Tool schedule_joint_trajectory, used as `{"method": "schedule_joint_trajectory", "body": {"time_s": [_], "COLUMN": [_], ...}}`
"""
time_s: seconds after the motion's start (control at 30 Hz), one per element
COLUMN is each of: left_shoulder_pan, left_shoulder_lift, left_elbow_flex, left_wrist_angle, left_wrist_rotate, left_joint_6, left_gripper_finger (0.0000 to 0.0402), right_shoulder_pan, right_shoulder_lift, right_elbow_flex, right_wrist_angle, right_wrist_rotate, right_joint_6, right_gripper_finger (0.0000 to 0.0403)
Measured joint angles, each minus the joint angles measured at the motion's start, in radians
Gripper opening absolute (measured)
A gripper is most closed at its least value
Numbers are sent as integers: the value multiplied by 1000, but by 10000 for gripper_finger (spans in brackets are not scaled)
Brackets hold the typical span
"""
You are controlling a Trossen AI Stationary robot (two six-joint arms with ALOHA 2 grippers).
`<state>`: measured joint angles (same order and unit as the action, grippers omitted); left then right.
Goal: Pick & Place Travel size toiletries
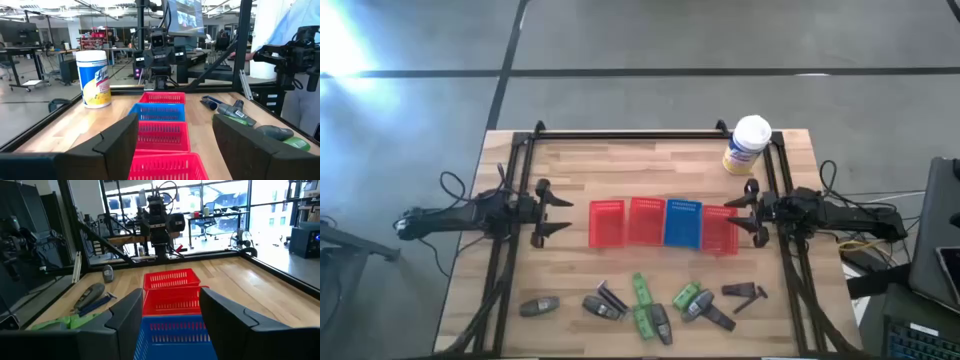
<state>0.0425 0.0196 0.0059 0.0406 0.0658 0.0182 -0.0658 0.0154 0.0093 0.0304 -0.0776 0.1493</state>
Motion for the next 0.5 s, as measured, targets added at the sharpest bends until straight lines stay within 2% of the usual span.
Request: {"method": "schedule_joint_trajectory", "body": {"time_s": [0.3, 0.5], "left_shoulder_pan": [0, 0], "left_shoulder_lift": [0, 0], "left_elbow_flex": [0, 0], "left_wrist_angle": [0, 0], "left_wrist_rotate": [0, 0], "left_joint_6": [0, 0], "left_gripper_finger": [262, 262], "right_shoulder_pan": [0, 0], "right_shoulder_lift": [0, 0], "right_elbow_flex": [0, 0], "right_wrist_angle": [0, 0], "right_wrist_rotate": [0, 0], "right_joint_6": [0, 0], "right_gripper_finger": [203, 192]}}
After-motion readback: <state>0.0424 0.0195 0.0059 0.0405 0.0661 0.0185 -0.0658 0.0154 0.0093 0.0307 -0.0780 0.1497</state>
